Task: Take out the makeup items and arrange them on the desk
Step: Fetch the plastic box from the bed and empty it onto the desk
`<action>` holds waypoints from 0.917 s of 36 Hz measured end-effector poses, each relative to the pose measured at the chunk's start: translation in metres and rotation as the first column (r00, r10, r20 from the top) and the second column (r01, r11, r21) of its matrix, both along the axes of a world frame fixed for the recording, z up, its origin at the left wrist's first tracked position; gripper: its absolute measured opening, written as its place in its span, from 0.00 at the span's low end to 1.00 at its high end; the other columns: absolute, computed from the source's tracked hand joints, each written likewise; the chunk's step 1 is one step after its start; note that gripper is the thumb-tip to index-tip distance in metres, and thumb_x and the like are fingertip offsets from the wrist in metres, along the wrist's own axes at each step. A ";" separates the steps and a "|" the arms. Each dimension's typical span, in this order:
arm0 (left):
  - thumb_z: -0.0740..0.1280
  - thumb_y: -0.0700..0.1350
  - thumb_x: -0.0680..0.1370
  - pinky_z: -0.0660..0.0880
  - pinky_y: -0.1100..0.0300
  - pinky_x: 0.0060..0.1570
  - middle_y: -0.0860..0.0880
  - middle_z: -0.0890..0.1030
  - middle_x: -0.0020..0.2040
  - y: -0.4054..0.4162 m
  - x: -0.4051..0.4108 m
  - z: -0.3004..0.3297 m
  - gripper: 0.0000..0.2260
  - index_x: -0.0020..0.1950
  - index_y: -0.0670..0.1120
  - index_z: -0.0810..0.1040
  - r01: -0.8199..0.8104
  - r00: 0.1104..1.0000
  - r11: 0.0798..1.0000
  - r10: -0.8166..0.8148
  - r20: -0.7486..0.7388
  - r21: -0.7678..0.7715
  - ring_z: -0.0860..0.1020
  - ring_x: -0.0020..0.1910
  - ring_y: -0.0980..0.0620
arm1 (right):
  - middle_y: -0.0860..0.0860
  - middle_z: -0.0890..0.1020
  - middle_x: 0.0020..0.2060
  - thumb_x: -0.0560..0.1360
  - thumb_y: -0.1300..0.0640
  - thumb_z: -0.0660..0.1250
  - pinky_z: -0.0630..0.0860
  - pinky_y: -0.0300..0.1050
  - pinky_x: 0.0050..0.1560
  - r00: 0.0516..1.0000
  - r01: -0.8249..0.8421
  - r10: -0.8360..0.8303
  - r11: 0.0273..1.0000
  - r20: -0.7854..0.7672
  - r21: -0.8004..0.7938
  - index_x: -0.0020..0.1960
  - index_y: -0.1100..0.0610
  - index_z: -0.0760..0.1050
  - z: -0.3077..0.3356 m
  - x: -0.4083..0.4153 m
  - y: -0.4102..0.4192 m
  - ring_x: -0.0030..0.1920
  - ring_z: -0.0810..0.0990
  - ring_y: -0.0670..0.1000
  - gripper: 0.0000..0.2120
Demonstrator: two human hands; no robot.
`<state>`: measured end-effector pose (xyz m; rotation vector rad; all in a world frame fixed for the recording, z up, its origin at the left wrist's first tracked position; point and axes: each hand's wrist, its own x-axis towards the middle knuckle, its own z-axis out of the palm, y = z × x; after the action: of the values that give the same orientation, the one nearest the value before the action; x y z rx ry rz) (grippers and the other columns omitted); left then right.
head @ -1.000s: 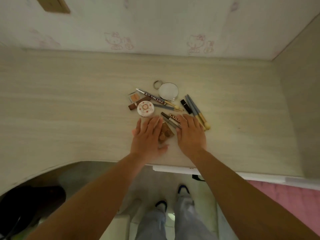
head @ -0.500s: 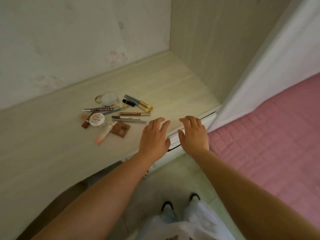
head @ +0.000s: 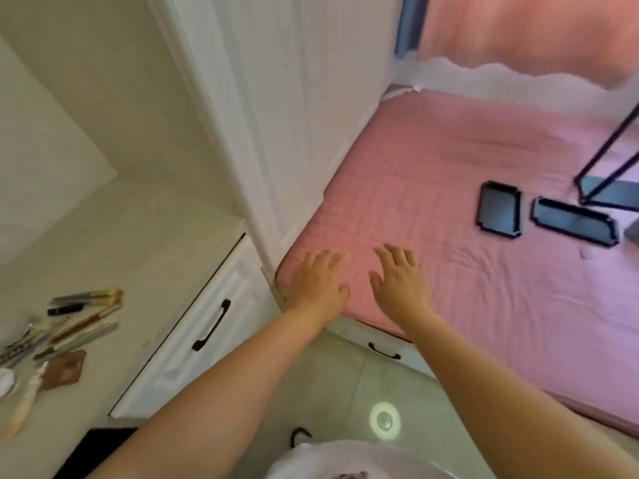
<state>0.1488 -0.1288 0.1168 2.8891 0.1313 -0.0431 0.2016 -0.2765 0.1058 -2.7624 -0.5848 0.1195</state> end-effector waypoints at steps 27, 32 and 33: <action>0.61 0.51 0.78 0.60 0.54 0.66 0.51 0.64 0.73 -0.533 0.132 -0.015 0.26 0.75 0.51 0.58 0.733 0.673 0.679 -0.732 -0.109 -0.037 0.61 0.70 0.47 | 0.51 0.66 0.69 0.78 0.49 0.59 0.63 0.49 0.66 0.624 0.750 -0.757 0.650 -0.192 -0.127 0.72 0.53 0.62 -0.021 0.003 -0.516 0.69 0.62 0.53 0.24; 0.60 0.50 0.78 0.59 0.56 0.67 0.52 0.63 0.73 -0.602 0.169 -0.030 0.26 0.75 0.52 0.57 0.806 0.579 0.590 -0.802 -0.146 -0.045 0.60 0.71 0.48 | 0.50 0.66 0.68 0.78 0.49 0.58 0.63 0.48 0.65 0.537 0.800 -0.817 0.573 -0.211 -0.179 0.71 0.53 0.62 -0.034 0.027 -0.575 0.69 0.63 0.53 0.22; 0.60 0.49 0.78 0.59 0.56 0.67 0.52 0.63 0.73 -0.616 0.177 -0.033 0.26 0.75 0.52 0.57 0.821 0.556 0.569 -0.816 -0.159 -0.045 0.60 0.71 0.48 | 0.51 0.67 0.68 0.78 0.50 0.58 0.64 0.48 0.66 0.519 0.809 -0.826 0.558 -0.220 -0.184 0.71 0.54 0.62 -0.037 0.034 -0.587 0.68 0.63 0.54 0.22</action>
<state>0.3260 -0.7449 0.0834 2.6765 -1.2243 -0.4499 0.2352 -0.8632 0.0690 -2.6764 0.8543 0.3015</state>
